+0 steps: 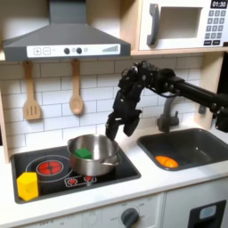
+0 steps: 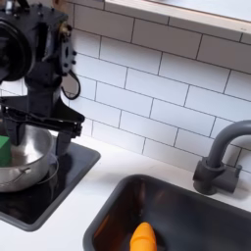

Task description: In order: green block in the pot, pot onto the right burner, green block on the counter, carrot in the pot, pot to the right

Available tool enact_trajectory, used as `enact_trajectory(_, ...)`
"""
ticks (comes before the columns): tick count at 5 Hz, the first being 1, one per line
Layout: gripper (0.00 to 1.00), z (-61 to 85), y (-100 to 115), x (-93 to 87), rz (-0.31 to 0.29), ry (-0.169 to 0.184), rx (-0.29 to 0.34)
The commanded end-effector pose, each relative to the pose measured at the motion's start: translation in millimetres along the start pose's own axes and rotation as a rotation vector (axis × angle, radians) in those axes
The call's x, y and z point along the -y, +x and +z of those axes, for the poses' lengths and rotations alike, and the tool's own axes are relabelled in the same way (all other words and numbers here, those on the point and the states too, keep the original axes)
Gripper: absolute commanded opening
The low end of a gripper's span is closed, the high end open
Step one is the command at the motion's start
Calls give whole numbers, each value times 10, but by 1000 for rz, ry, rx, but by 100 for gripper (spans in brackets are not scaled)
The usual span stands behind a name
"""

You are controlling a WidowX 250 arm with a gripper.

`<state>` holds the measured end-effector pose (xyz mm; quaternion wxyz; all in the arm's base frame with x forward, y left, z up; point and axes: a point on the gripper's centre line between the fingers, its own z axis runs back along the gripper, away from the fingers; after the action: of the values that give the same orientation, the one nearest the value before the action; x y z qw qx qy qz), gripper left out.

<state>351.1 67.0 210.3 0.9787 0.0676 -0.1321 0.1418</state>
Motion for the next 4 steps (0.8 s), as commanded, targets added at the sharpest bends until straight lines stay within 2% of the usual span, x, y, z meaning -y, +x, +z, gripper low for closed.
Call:
enact_trajectory(1, 100, 0, 0, 0, 0, 0, 0)
enact_trajectory(2, 100, -17, -75, 133, 68, -10, -69)
enact_trajectory(3, 100, -13, -55, -31, 102, -1, -38)
enact_trajectory(4, 100, 19, 19, -96, 99, -19, -52)
